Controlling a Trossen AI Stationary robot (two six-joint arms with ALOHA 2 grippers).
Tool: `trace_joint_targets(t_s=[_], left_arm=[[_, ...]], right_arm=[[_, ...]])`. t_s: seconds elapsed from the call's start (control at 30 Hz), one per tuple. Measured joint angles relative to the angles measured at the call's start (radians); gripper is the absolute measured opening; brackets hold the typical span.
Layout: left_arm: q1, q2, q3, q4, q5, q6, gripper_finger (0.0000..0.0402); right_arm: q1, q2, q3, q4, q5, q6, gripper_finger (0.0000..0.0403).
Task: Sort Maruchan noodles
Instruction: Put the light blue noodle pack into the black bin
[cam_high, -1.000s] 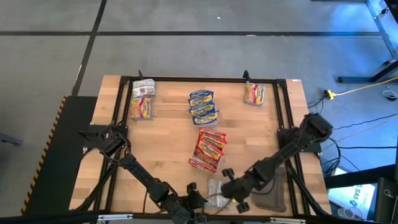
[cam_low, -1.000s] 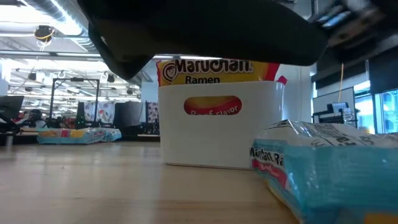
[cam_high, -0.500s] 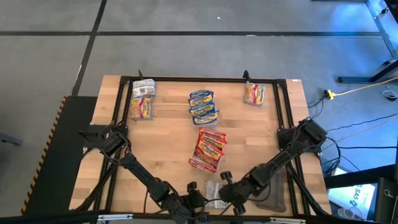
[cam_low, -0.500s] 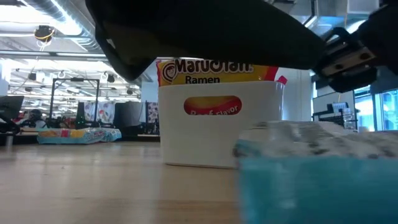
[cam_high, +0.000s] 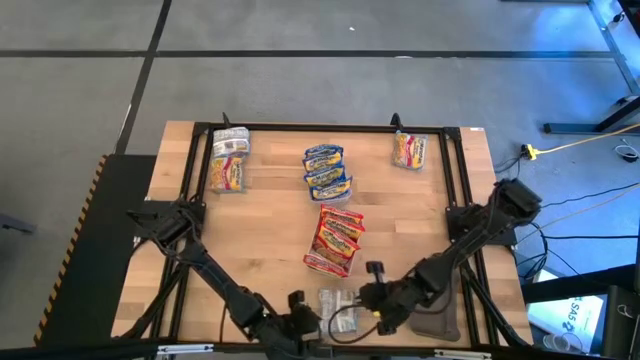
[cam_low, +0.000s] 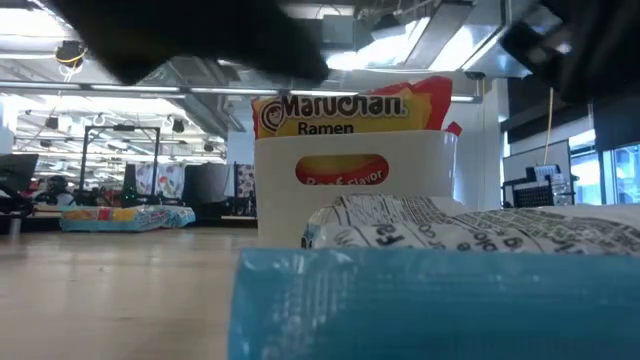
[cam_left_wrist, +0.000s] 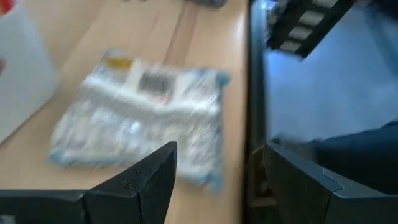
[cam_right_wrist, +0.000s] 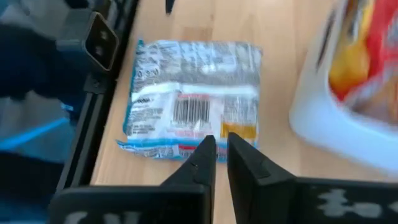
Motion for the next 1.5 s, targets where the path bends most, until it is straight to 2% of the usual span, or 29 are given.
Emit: trace_joint_targets(t_s=[0.13, 0.23, 0.4, 0.6, 0.77, 0.93, 1.07, 1.17, 1.37, 1.5], left_arm=[[-0.005, 0.005, 0.0, -0.138, 0.012, -0.039, 0.0231], [0.006, 0.025, -0.014, -0.2, 0.028, -0.056, 0.0231], [0.036, 0.05, -0.028, -0.156, 0.05, 0.009, 0.0231], [0.07, 0.068, -0.031, -0.03, 0.052, 0.15, 0.0231], [0.087, 0.068, -0.03, 0.024, 0.045, 0.236, 0.0231], [0.087, 0.068, -0.028, 0.042, 0.047, 0.262, 0.0231], [0.08, 0.068, 0.013, 0.032, 0.037, 0.308, 0.0231], [0.069, 0.068, 0.063, 0.01, -0.01, 0.37, 0.0231], [0.059, 0.064, 0.118, -0.021, -0.094, 0.627, 0.0231], [0.068, 0.064, 0.12, -0.024, -0.047, 0.797, 0.0231]], right_arm=[[0.026, 0.011, -0.055, 0.059, 0.024, 0.184, 0.0024], [0.044, 0.033, -0.092, 0.08, 0.018, 0.257, 0.0053], [0.045, 0.088, -0.108, 0.208, -0.032, 0.327, 0.015], [0.043, 0.163, -0.109, 0.252, -0.069, 0.356, 0.0272], [0.045, 0.176, -0.108, 0.291, -0.049, 0.329, 0.0329], [0.044, 0.174, -0.111, 0.33, -0.04, 0.293, 0.034], [0.045, 0.175, -0.112, 0.357, -0.064, 0.276, 0.0328], [0.045, 0.174, -0.112, 0.362, -0.078, 0.271, 0.0318], [0.042, 0.173, -0.111, 0.377, -0.064, 0.264, 0.0305], [0.042, 0.173, -0.111, 0.392, -0.061, 0.233, 0.0303]])
